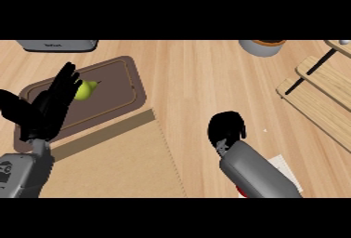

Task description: Pick the sweet potato from the placemat and place it in the tiered shelf

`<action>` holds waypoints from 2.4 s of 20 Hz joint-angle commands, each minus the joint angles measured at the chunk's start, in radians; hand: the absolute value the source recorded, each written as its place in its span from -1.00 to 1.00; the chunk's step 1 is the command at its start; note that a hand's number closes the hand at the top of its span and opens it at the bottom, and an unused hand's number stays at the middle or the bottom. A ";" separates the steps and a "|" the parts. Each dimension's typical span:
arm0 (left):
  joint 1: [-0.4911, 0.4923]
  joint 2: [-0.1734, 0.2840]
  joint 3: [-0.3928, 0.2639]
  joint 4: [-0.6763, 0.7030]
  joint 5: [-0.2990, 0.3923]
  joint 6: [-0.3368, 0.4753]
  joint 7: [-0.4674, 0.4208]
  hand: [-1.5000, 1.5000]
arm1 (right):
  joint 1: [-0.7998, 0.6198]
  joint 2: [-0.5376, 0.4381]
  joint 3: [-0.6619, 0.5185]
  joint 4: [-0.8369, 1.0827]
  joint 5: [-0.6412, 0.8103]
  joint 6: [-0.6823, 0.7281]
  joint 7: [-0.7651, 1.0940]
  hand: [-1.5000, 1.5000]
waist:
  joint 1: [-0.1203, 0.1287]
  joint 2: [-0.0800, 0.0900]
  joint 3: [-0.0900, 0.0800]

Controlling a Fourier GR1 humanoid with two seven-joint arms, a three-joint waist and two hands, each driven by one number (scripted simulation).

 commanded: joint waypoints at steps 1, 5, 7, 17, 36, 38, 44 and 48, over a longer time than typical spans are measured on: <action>0.022 -0.023 -0.010 -0.013 -0.041 0.002 -0.016 0.00 | 0.048 0.023 0.014 -0.001 0.085 -0.089 0.016 1.00 | -0.003 0.012 0.007; 0.042 -0.019 0.000 -0.012 -0.033 0.025 -0.006 0.00 | 0.206 0.004 0.083 -0.311 -0.015 -0.199 -0.193 1.00 | -0.038 -0.002 0.009; 0.023 0.003 0.019 -0.011 -0.025 0.026 0.020 0.00 | 0.273 0.073 0.155 -0.425 -0.067 -0.231 -0.279 1.00 | -0.058 -0.014 0.013; 0.089 -0.012 0.037 -0.008 -0.027 0.039 -0.021 0.00 | 0.587 -0.034 0.191 -1.110 -0.176 -0.479 -0.397 1.00 | -0.094 -0.015 0.011; 0.050 -0.018 0.028 -0.036 -0.023 0.025 0.011 0.00 | 0.658 -0.206 -0.386 -1.577 -0.382 -0.388 -0.285 1.00 | -0.057 0.006 0.007; 0.056 -0.015 0.031 -0.046 -0.022 0.027 0.019 0.00 | 0.651 -0.200 -0.480 -1.533 -0.431 -0.398 -0.315 1.00 | -0.059 0.006 0.009; 0.053 -0.001 0.026 -0.064 -0.039 0.026 0.031 0.00 | 0.575 -0.202 -0.721 -1.426 -0.529 -0.326 -0.348 1.00 | -0.059 0.002 0.009; 0.087 -0.021 0.020 -0.084 -0.032 0.027 0.019 0.00 | 0.515 -0.173 -0.892 -1.296 -0.641 -0.325 -0.411 1.00 | -0.047 0.001 0.011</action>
